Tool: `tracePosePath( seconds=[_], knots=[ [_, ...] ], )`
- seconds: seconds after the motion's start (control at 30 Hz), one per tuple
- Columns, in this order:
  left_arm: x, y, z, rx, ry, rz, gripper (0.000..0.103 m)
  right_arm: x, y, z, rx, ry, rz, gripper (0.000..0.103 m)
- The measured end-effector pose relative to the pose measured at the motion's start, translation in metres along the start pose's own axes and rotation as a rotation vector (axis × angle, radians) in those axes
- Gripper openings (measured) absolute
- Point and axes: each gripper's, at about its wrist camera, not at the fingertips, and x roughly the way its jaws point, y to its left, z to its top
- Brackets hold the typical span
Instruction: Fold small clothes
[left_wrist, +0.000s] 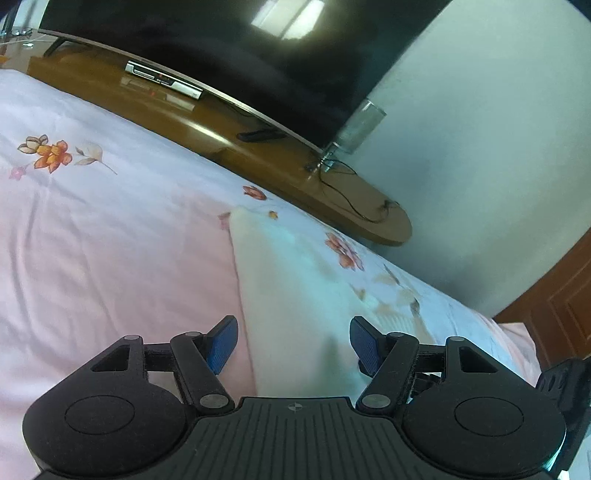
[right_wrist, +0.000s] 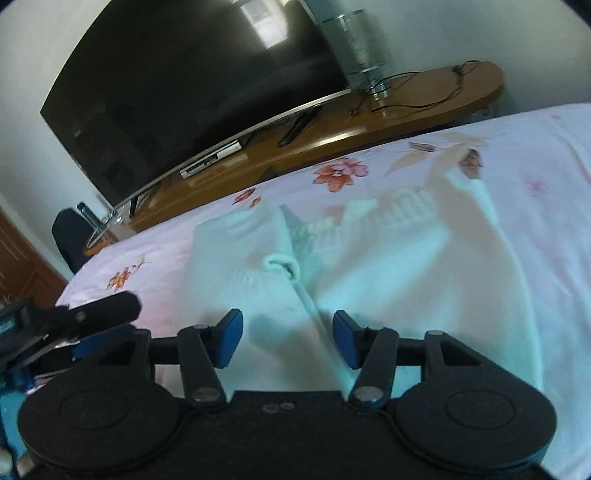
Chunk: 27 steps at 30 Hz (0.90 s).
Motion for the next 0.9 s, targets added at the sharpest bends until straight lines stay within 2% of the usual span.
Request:
tracePosePath(
  seconds=[0.07, 0.13, 0.2, 0.27, 0.3, 0.37, 0.4, 0.43, 0.5, 0.53, 0.57, 0.6, 0.73, 0.9],
  knots=[
    [0.007, 0.003, 0.000, 0.002, 0.000, 0.009, 0.066, 0.009, 0.001, 0.004, -0.026, 0.014, 0.023, 0.060],
    [0.013, 0.009, -0.002, -0.011, 0.012, 0.017, 0.066, 0.015, 0.005, 0.006, -0.044, 0.044, 0.059, 0.056],
    [0.019, 0.014, -0.003, -0.020, 0.026, 0.022, 0.066, 0.013, 0.009, 0.004, -0.064, 0.072, 0.093, 0.037],
    [0.022, 0.017, -0.003, -0.019, 0.031, 0.027, 0.066, 0.010, 0.011, 0.001, -0.054, 0.095, 0.132, 0.025],
    [0.023, 0.017, -0.004, -0.019, 0.032, 0.028, 0.066, 0.009, 0.011, 0.001, -0.043, 0.105, 0.163, 0.024],
    [0.026, 0.017, -0.005, -0.021, 0.034, 0.033, 0.066, 0.012, 0.012, 0.003, -0.052, 0.108, 0.167, 0.025],
    [0.026, 0.017, -0.006, -0.021, 0.032, 0.036, 0.066, 0.017, 0.013, 0.004, -0.055, 0.109, 0.164, 0.033],
    [0.027, 0.017, -0.007, -0.020, 0.032, 0.039, 0.066, 0.021, 0.013, 0.006, -0.052, 0.107, 0.163, 0.035],
    [0.028, 0.017, -0.007, -0.020, 0.035, 0.042, 0.066, 0.028, 0.014, 0.005, -0.045, 0.102, 0.165, 0.034],
    [0.027, 0.016, -0.007, -0.018, 0.035, 0.042, 0.066, 0.027, 0.015, 0.003, -0.039, 0.093, 0.164, 0.029],
    [0.026, 0.015, -0.007, -0.012, 0.033, 0.040, 0.066, 0.025, 0.015, 0.002, -0.026, 0.085, 0.160, 0.016],
    [0.024, 0.012, -0.007, 0.000, 0.029, 0.038, 0.066, 0.018, 0.015, 0.000, -0.018, 0.063, 0.162, 0.013],
    [0.021, -0.003, -0.009, 0.042, 0.025, 0.006, 0.066, -0.023, 0.016, -0.003, -0.033, -0.042, 0.111, 0.011],
    [0.019, -0.034, -0.018, 0.099, 0.046, -0.063, 0.066, -0.078, 0.017, -0.011, -0.141, -0.140, -0.034, 0.010]
  ],
)
